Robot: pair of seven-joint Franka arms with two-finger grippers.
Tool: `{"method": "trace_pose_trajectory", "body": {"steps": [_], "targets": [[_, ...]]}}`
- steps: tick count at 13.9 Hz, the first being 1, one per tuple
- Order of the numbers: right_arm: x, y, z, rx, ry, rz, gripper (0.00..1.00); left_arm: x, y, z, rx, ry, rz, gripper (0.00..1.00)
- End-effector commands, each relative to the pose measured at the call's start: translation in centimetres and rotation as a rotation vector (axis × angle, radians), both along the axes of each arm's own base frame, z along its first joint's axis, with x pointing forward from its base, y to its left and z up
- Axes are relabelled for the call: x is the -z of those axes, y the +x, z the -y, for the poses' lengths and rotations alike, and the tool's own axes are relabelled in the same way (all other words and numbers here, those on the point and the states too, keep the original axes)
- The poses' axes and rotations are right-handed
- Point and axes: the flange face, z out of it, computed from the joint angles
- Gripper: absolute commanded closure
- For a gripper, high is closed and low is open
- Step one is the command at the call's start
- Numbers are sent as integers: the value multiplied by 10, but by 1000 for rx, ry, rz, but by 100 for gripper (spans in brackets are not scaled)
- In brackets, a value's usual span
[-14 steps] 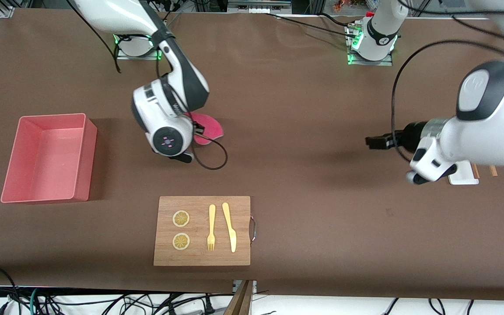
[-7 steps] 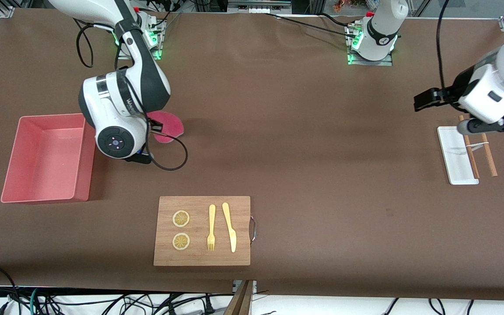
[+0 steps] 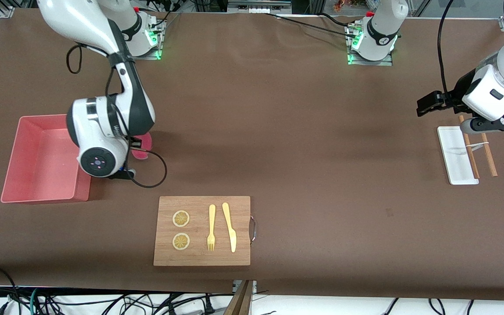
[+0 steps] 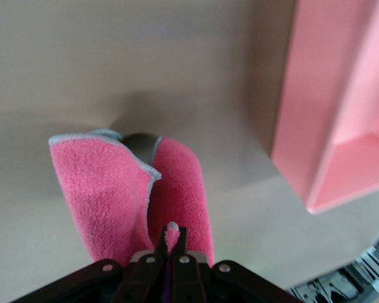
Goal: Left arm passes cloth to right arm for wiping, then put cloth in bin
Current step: 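Move the cloth with the right gripper toward the wooden board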
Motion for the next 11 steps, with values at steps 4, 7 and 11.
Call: {"method": "trace_pose_trajectory", "body": {"steps": [4,7,11], "targets": [[46,-5,-94,190,119,131,100,-4,11,-3,126,-15,15,0],[67,-17,-162,323,147,242,100,6,13,-16,195,-14,30,0],[60,-35,-230,433,212,325,100,8,-10,-30,251,-7,105,0]]}}
